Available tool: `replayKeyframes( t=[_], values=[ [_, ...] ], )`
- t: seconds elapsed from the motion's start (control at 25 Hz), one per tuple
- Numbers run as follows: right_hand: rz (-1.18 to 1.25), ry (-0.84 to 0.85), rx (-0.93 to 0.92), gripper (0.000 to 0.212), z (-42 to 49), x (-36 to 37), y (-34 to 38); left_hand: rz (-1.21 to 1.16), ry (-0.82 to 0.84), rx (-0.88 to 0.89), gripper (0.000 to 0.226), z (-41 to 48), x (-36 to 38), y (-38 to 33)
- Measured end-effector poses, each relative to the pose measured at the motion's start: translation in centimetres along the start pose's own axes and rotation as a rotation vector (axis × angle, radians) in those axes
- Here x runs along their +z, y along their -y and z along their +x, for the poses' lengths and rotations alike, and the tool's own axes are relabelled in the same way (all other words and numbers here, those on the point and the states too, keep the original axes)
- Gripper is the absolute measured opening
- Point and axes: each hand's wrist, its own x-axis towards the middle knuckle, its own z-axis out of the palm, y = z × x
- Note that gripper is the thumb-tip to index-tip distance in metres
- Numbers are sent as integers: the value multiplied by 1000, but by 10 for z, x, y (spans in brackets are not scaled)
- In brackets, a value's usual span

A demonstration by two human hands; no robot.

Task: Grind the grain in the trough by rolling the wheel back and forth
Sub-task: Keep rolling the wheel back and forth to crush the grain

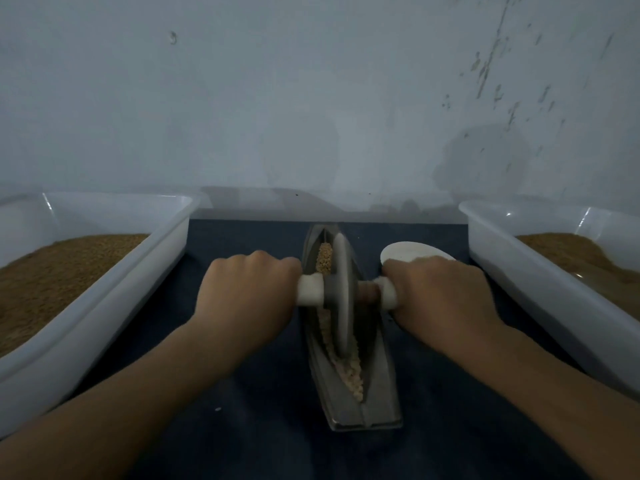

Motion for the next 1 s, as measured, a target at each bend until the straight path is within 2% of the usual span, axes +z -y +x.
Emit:
replayKeyframes(
  t=[0.2,0.28,0.48,0.56,0.64,0.72,0.8,0.92,1.0],
  values=[
    [46,69,78,29,62,18,4,-115,116,-171,3,47,27,6],
    [46,82,59,29,53,11,2,-130,113,-153,9,36,20,6],
    [4,-77,-44,39,-14,-8,-8,-45,-128,67,53,-12,-8,8],
    [0,-52,-27,43,-12,-4,-8,-40,-77,40,50,-4,-5,7],
    [-34,-30,8,42,8,7,-1,-26,6,-30,28,11,12,3],
    [-10,-10,18,28,40,19,3,-71,89,-123,5,35,25,4],
    [12,47,42,25,59,21,3,-116,154,-162,6,44,25,6],
    [9,42,5,33,36,11,-2,-92,118,-88,3,26,13,5],
    [34,-46,-33,34,3,1,-3,-44,8,16,23,4,5,6]
  ],
)
